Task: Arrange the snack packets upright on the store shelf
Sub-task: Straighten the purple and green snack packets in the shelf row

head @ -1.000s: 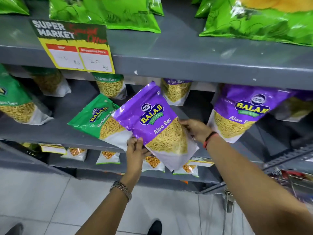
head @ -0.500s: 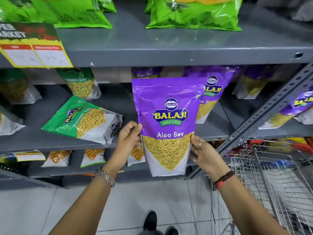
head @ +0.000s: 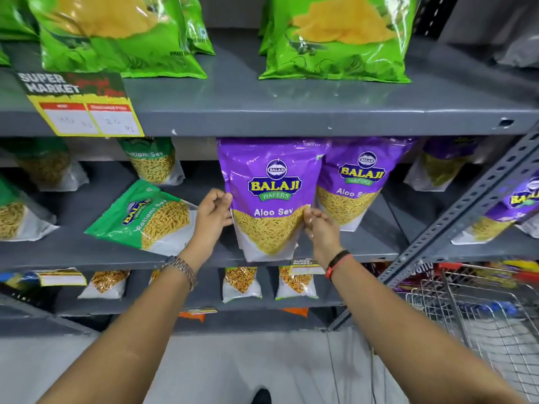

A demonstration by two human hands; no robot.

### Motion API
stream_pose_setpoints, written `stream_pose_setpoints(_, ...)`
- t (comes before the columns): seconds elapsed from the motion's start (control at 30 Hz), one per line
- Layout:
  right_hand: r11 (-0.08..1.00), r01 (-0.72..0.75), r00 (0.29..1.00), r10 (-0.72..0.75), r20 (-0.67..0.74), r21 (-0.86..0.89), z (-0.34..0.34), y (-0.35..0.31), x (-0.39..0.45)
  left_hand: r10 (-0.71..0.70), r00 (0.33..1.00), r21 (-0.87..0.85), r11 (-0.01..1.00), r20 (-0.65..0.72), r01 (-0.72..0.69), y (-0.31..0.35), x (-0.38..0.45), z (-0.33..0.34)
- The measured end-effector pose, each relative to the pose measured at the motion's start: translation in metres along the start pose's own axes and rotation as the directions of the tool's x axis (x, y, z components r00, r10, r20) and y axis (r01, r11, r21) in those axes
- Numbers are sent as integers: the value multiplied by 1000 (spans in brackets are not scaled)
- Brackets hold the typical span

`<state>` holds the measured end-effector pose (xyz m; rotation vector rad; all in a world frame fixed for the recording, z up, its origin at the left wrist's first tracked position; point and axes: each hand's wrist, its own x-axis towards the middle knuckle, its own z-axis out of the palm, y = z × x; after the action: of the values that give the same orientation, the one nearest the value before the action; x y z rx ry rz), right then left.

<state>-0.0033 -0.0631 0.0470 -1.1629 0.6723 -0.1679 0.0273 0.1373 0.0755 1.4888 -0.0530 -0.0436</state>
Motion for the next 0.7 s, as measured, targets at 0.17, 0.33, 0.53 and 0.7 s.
stream_pose_setpoints(0.17,997,50,999,-50,-5,-59,33,-5,31,35,994,68,997,-103,-28,-4,38,-4)
stream_pose_setpoints(0.33,979,73,997,-76,-9,-192,32,7,46,-73,985,84,993,-155,87,-27,45,-8)
stream_pose_setpoints(0.53,926,-142,981,178,74,-349,22,24,15,-19,922,69,996,-388,50,-32,15,-48)
stream_pose_setpoints(0.7,869,33,905,184,385,-493,65,35,-28,-123,719,35,979,-684,201,-38,-11,-110)
